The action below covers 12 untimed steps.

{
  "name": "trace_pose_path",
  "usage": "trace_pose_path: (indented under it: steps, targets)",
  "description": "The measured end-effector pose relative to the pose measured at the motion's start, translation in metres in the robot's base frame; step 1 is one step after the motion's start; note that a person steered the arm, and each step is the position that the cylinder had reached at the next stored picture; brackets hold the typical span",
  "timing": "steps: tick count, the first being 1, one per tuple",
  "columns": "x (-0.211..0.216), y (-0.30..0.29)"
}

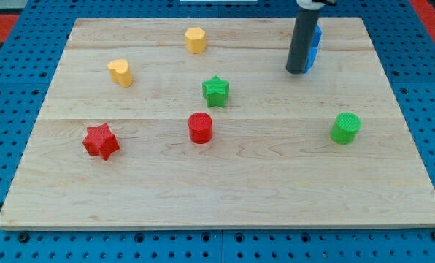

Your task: Place green circle to the bottom of the blue cube

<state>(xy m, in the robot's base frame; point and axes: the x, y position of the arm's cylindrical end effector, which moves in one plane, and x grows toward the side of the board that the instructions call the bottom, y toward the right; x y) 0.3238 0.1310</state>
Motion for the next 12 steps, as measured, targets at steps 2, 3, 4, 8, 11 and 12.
trace_pose_path:
  steps: [2,3,4,8,11,12]
  targets:
    - [0.013,0.04]
    - [0.047,0.094]
    - [0.057,0.147]
    - [0.166,0.162]
    - [0.16,0.061]
    - [0.141,0.068]
